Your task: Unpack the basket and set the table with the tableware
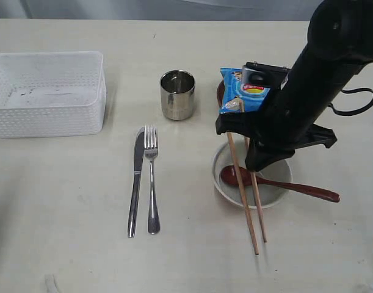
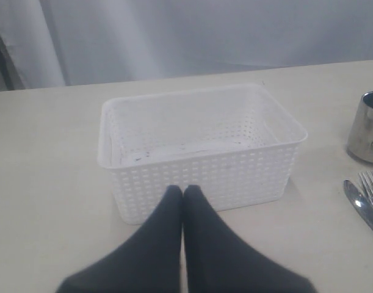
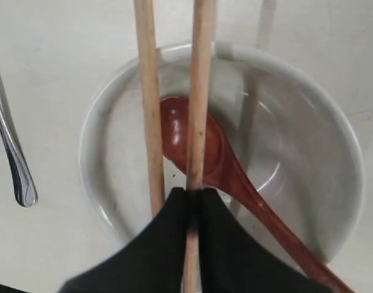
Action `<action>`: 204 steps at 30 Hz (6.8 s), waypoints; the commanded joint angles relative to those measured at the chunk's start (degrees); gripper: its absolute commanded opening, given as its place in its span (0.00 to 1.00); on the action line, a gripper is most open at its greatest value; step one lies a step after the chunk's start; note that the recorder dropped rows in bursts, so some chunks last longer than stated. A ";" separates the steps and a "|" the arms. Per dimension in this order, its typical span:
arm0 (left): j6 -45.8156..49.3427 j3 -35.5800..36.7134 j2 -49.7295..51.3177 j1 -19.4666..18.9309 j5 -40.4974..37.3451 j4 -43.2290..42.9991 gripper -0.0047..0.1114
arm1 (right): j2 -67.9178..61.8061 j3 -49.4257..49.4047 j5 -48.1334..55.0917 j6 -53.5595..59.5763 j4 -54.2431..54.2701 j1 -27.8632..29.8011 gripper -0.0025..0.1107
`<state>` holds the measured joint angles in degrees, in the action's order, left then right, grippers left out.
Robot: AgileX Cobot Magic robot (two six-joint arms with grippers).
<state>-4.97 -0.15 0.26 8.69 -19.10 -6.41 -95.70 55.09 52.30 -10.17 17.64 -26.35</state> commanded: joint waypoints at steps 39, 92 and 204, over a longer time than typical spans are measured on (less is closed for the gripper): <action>0.09 0.15 -0.26 -0.15 0.41 0.19 0.04 | -0.03 -1.15 1.74 5.52 0.44 -0.02 0.02; 0.09 0.15 -0.26 -0.15 0.41 0.64 0.04 | -0.02 2.76 -1.28 -4.96 -13.09 -11.13 0.57; 0.09 0.15 -0.26 -0.15 0.41 0.64 0.04 | -6.65 2.76 -0.84 -7.79 -18.10 -12.50 0.36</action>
<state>-4.97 -0.15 0.26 8.69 -19.10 -6.41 -102.37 57.94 51.03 -17.97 0.00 -38.79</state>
